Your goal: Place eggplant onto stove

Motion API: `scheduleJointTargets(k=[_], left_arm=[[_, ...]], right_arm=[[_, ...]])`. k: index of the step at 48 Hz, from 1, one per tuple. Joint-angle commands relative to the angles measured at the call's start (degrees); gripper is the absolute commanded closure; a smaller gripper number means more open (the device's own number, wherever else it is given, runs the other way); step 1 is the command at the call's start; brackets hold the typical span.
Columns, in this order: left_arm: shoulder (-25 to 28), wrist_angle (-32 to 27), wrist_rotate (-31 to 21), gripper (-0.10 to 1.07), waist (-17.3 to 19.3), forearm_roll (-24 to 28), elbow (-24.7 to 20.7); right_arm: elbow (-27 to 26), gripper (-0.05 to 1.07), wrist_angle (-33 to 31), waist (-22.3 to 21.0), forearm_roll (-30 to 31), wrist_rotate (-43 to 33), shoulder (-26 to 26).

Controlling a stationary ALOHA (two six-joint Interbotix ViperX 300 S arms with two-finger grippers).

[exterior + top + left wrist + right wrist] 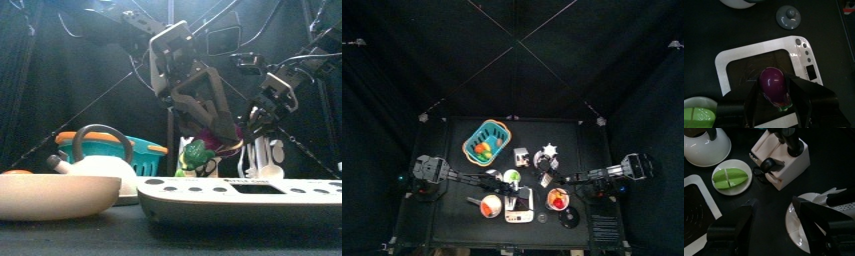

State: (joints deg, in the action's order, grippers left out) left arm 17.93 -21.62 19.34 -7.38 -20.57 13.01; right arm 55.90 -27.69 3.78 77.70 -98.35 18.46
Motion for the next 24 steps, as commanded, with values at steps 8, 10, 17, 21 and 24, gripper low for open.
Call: scheduleJointTargets(k=[8,10,17,21,24], left_arm=[[-1.1,0.2,0.0,0.14,0.1,-0.1,-1.7],[-1.2,0.2,-0.1,0.11,0.1,-0.1,-1.7],[-1.2,0.2,-0.2,0.01,0.1,-0.1,-1.6],[-1.3,0.4,-0.1,-0.01,0.1,-0.1,-1.8],[-1.7,0.4,-0.1,-0.01,0.1,0.0,-1.8]], right_arm=[[-1.1,0.12,0.0,-0.1,0.1,0.0,0.5],[-1.0,0.12,0.0,-0.1,0.2,0.0,0.5],[-1.0,0.12,0.0,-0.1,0.1,0.0,0.5],[-1.0,0.12,0.0,-0.1,0.1,0.0,0.5],[-1.1,0.12,0.0,-0.1,0.2,0.0,0.5]])
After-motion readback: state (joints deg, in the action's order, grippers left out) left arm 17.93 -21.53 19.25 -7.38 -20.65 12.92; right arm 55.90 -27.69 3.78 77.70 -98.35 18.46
